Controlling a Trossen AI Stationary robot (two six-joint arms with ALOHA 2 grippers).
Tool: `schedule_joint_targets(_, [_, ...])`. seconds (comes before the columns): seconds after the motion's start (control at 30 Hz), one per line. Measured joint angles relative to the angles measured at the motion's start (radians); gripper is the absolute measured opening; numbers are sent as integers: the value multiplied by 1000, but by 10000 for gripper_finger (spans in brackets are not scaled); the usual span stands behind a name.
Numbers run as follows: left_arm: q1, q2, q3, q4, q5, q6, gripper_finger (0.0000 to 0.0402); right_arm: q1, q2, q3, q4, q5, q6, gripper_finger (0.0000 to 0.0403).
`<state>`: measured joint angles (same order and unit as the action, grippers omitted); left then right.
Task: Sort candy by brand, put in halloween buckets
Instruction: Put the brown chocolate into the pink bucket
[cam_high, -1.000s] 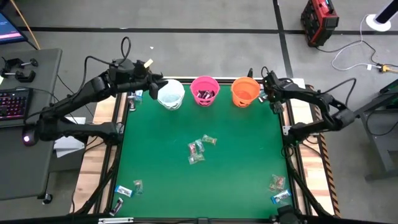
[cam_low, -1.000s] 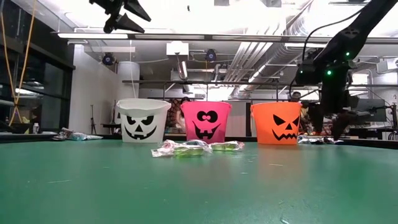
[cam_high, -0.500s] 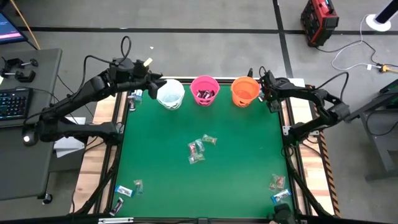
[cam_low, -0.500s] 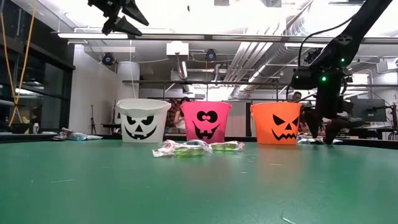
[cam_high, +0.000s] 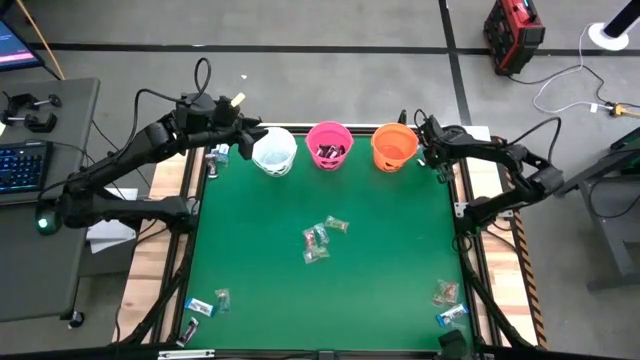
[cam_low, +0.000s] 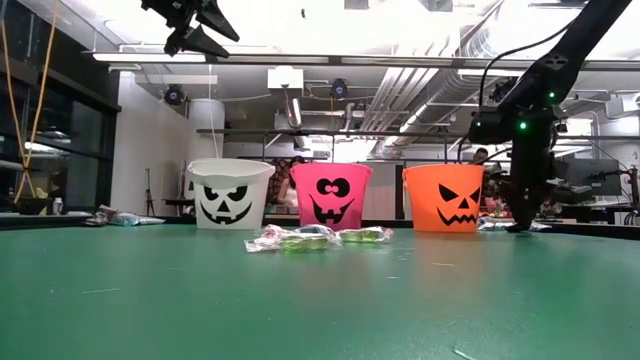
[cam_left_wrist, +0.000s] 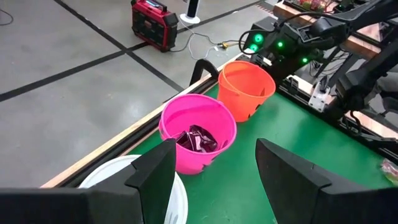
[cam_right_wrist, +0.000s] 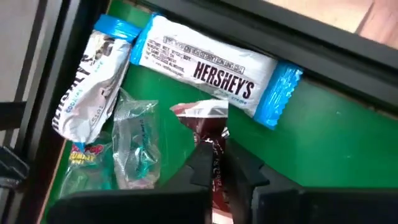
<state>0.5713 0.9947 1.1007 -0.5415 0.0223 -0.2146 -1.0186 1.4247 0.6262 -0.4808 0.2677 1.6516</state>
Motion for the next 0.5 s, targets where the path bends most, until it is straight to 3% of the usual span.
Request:
schedule_joint_targets(0.33, [9,0,0,17,-9,10,211,44,-284,-3,39,173,-72,0])
schedule_joint_targets(0.5, [25,0,0,18,-11,10,211,49,-413,-2,109,186,-189,0])
